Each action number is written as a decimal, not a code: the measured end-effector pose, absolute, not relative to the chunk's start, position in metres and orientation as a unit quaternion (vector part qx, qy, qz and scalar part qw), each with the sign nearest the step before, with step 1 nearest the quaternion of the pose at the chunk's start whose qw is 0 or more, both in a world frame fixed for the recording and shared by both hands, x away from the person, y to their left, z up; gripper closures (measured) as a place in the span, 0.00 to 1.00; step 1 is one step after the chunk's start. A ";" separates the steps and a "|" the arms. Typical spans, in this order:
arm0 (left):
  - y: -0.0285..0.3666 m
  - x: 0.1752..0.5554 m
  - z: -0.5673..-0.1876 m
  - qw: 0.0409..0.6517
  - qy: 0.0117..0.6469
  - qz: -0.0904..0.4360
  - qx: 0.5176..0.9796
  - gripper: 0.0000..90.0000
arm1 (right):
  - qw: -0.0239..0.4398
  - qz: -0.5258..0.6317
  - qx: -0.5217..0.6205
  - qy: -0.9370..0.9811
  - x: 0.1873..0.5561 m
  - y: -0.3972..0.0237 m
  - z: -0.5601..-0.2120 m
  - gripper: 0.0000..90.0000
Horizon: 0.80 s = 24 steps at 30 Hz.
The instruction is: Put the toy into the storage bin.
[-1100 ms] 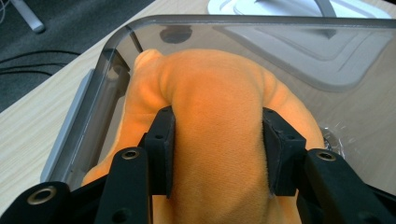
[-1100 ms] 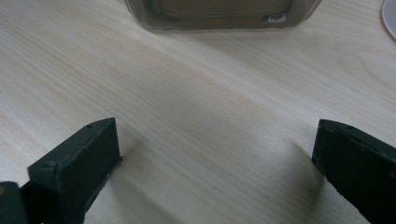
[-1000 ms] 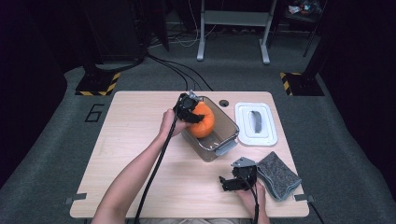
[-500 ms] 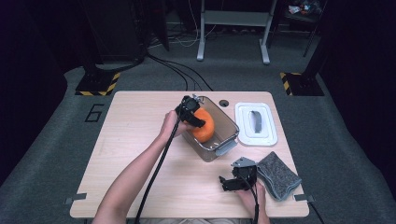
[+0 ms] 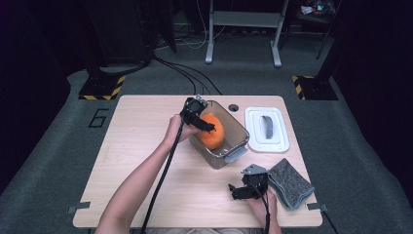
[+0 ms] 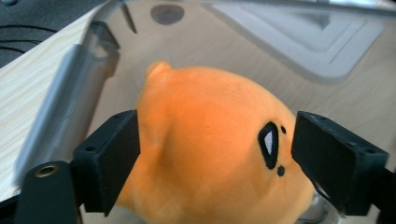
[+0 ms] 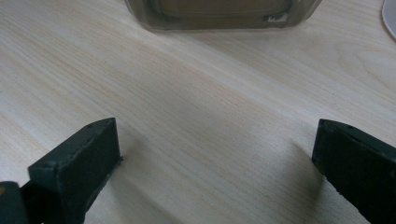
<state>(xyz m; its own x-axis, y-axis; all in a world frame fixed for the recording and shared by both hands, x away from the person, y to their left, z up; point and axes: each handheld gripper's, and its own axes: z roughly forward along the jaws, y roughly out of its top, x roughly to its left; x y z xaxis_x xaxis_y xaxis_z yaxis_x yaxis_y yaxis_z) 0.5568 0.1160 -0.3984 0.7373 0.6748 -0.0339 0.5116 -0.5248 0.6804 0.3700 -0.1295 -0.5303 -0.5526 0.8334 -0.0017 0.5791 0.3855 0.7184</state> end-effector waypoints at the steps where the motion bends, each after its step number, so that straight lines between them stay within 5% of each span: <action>1: 0.120 0.556 -0.396 0.356 0.345 0.114 0.861 0.16 | 0.184 0.344 0.436 0.811 0.370 -0.129 -0.530 0.00; 24: 0.189 0.489 -0.362 0.423 0.320 0.171 0.830 0.13 | 0.185 0.341 0.437 0.812 0.370 -0.130 -0.531 0.00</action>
